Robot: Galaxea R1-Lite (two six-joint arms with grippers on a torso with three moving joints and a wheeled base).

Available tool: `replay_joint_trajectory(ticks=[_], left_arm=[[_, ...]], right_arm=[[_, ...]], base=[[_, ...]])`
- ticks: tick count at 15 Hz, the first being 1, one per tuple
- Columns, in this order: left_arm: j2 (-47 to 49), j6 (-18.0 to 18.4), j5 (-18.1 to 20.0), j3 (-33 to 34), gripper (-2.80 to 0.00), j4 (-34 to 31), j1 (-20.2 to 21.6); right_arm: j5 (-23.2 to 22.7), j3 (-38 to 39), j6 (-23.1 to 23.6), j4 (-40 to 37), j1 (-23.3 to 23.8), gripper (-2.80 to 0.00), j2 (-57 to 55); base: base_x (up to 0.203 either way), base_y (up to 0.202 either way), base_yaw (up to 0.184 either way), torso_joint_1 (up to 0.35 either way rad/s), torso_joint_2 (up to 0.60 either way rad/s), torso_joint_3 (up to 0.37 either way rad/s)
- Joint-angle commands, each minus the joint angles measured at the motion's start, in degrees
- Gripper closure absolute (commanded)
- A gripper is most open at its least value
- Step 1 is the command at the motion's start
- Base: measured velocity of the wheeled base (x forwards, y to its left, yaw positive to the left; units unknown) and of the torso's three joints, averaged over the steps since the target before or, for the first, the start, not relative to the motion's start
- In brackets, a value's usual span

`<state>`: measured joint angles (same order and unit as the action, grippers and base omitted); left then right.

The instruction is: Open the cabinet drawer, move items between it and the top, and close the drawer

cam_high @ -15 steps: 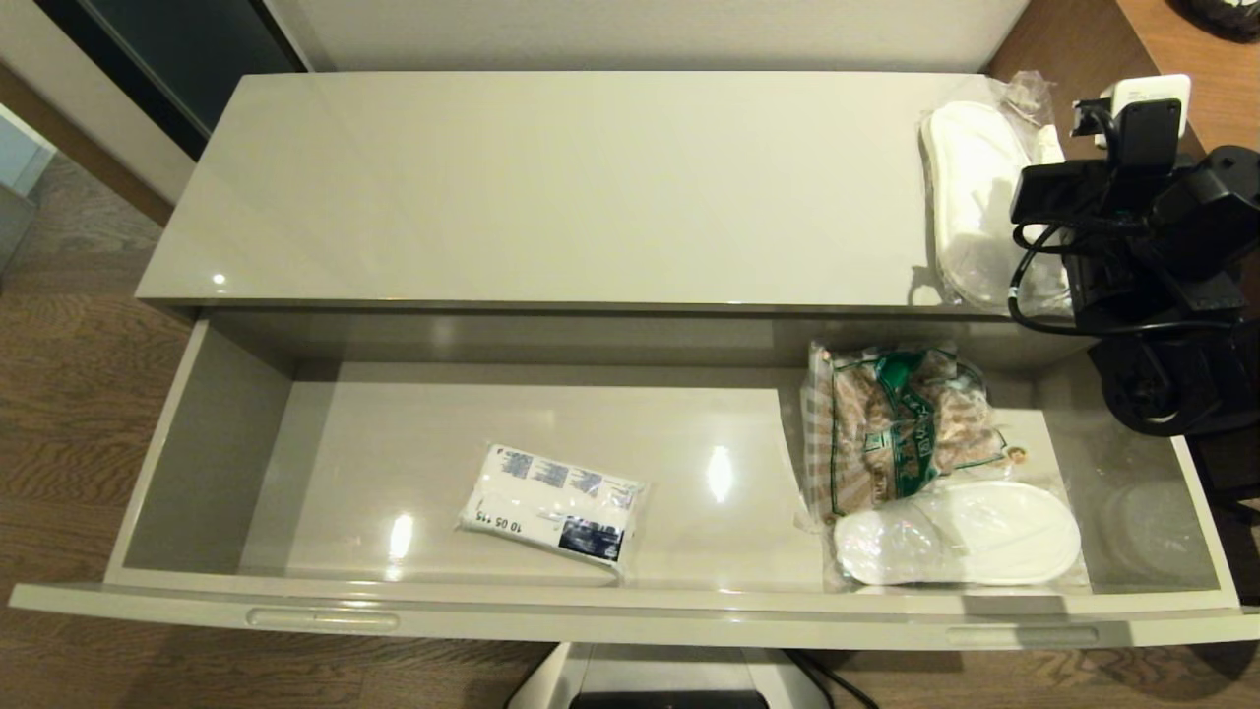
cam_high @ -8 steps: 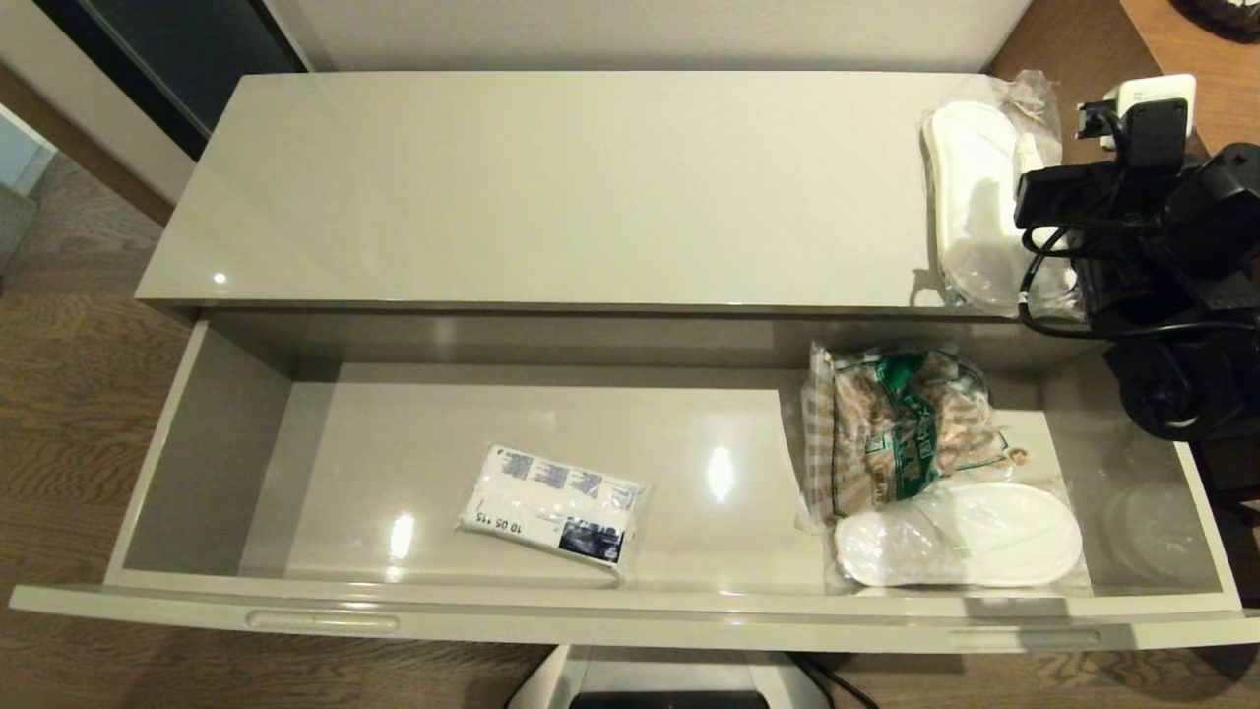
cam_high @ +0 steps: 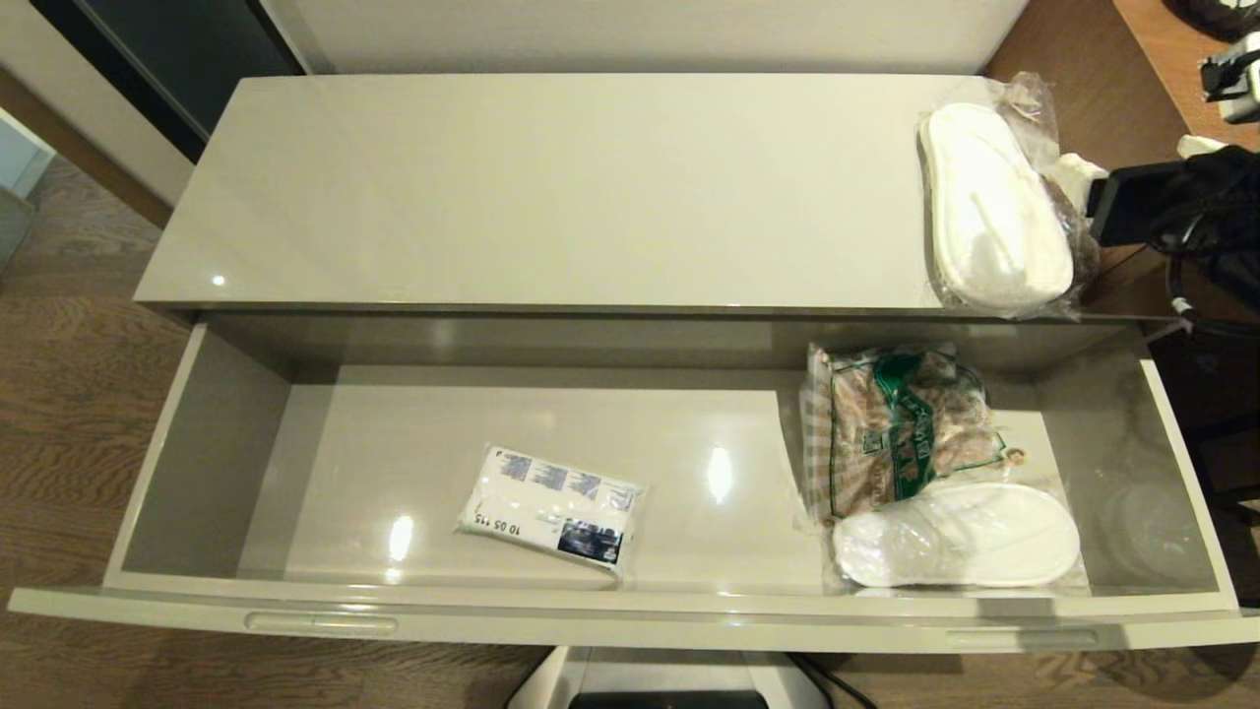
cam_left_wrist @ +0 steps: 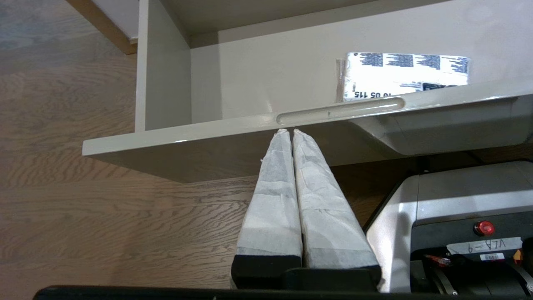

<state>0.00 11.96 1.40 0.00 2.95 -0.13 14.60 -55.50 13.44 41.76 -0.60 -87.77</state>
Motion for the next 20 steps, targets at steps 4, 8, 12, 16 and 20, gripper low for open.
replay_joint_trajectory(ticks=[4, 8, 12, 16, 20], left_arm=[[0.09, 0.08, 0.00, 0.00, 0.00, 0.04, -0.04], [0.00, 0.08, 0.00, 0.00, 0.00, 0.04, -0.04], [0.09, 0.08, 0.00, 0.00, 0.00, 0.04, -0.04], [0.09, 0.08, 0.00, 0.00, 0.00, 0.04, -0.04], [0.09, 0.08, 0.00, 0.00, 0.00, 0.04, -0.04]], right_arm=[[-5.44, 0.48, -9.60, -43.01, -2.27, 0.00, 25.27], [-8.47, -3.34, -22.22, -88.02, -3.49, 0.00, 48.57], [-5.38, -5.89, -28.43, -108.21, -3.94, 0.00, 66.78], [-0.09, -2.51, -31.89, -115.20, -4.28, 0.00, 72.66], [-5.64, -2.85, -27.94, -116.38, -1.69, 0.00, 74.41]], base=[[0.000, 0.000, 0.000, 0.000, 0.00, 0.000], [0.000, 0.000, 0.000, 0.000, 0.00, 0.000], [0.000, 0.000, 0.000, 0.000, 0.00, 0.000], [0.000, 0.000, 0.000, 0.000, 0.00, 0.000], [0.000, 0.000, 0.000, 0.000, 0.00, 0.000]])
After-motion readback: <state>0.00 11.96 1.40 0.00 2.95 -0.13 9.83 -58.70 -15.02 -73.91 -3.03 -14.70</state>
